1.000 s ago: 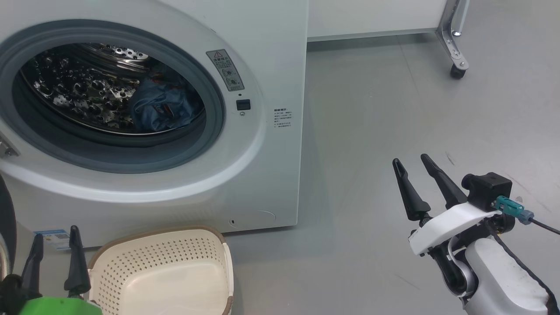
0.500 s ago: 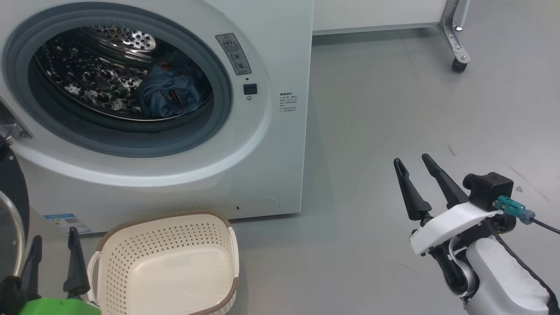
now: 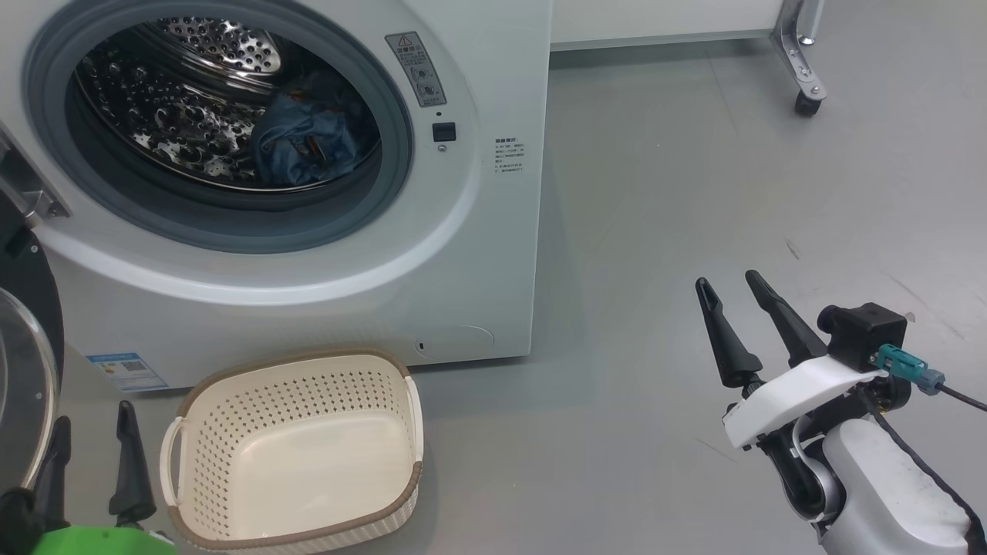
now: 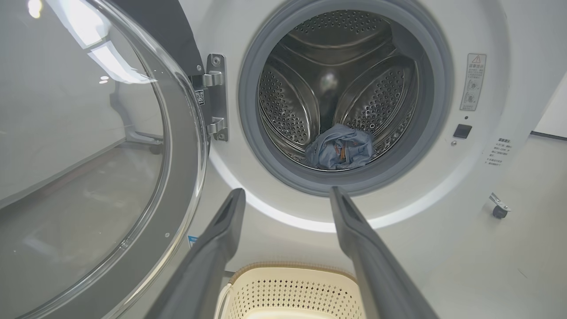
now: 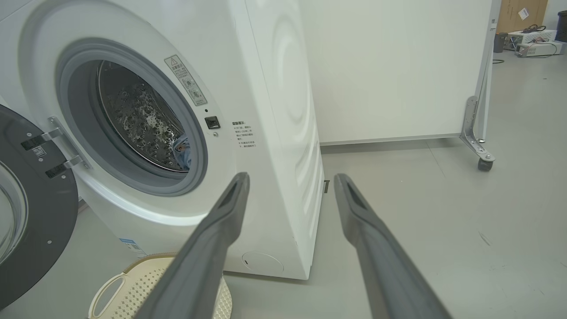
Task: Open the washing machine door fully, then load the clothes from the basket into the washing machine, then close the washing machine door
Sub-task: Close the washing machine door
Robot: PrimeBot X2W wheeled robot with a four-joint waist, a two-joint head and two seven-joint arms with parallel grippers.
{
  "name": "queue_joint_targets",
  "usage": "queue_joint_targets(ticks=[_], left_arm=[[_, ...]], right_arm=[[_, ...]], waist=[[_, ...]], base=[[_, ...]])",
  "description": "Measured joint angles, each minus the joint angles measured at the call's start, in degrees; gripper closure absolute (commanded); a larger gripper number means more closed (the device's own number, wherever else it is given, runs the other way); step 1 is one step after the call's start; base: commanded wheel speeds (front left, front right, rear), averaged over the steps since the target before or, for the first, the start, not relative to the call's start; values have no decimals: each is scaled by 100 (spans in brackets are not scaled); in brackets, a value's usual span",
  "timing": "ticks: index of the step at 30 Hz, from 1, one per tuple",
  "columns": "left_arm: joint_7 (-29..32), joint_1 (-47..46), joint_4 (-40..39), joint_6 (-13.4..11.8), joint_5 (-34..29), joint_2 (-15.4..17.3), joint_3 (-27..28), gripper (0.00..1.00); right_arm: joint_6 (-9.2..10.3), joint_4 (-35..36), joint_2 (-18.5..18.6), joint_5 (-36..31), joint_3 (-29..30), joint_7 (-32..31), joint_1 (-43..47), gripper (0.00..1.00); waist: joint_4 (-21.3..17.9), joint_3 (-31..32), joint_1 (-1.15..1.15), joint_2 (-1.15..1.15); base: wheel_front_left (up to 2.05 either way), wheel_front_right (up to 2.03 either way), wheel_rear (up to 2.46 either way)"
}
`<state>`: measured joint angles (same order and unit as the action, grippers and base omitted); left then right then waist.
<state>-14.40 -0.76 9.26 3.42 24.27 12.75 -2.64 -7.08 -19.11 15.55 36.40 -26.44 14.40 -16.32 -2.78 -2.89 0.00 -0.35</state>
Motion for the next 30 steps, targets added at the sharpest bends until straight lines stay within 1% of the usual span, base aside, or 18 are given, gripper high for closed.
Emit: queue_joint_targets(ticks=[19,26,30], left_arm=[[0,8,-3,53,-5,-10,22,0],[0,8,2,55,-7,-13,24,0],[-1,7,37,100,-53,-21,-32,0]], right_arm=[[0,1,-1,0,8,0,0,0],[0,1,-1,0,11,0,0,0],[0,1,2,0,71,0,10,0]], waist=[[-6,-16,0,0],[22,-12,0,0],[74,6,0,0]], base=[[-5,5,0],[0,0,0],[0,0,0]])
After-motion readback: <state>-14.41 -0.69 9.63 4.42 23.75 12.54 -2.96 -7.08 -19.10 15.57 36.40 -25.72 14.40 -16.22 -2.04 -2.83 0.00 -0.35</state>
